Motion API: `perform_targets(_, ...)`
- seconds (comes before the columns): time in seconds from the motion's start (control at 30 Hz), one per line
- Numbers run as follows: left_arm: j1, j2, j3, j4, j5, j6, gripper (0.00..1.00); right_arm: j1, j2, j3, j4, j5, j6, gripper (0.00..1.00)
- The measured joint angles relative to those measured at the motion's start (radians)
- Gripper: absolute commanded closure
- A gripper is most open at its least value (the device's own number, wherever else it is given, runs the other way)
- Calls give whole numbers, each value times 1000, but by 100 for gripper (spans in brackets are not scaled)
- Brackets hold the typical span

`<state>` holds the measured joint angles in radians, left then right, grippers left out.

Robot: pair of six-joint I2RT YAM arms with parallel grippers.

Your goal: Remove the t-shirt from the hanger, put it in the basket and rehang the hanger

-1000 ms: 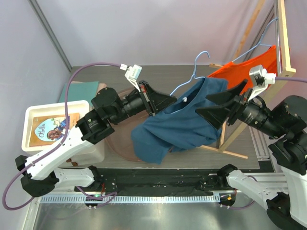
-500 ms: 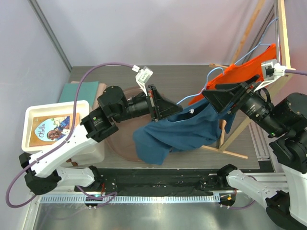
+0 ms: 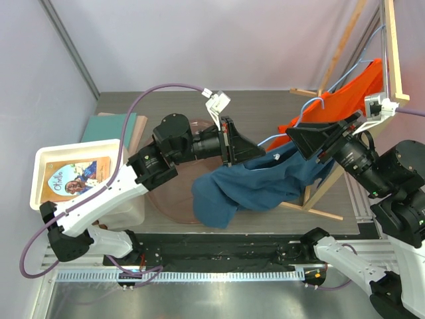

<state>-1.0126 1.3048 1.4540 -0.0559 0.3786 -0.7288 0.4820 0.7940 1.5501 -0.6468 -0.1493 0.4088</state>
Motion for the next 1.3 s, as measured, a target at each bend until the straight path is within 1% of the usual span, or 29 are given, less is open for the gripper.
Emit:
perform_targets(0.13,-3,0,3,4,-2,0,100,0,-15,-39,13,1,7,45)
perform_targets(0.3,-3,0,3,4,-6,0,100,0,-18,-53,14,9,8,50)
perform_targets(0.47,-13,0,3,6,-10,0,100,0,-24,-55,16,18,7,50)
perform_targets(0.6,-14,-1,3,5,-16,1,100,0,-29,-51,12,29,-5,48)
perform_targets(0.83,-27,-38,2,-19,-26,10,100,0,-42,-33,-21,78,-35,42)
perform_targets(1.0,-37,-30,15,-17,-11,7,100,0,-38,-34,-21,80,-40,43)
perform_targets(1.1,-56,-2,34,-16,-10,7,100,0,-30,-35,-19,77,-39,46)
perform_targets(1.17,-63,13,39,-17,-10,7,100,0,-28,-40,-16,74,-37,51)
perform_targets(1.3,-73,41,60,-19,-11,7,100,0,-31,-61,-11,72,-35,65)
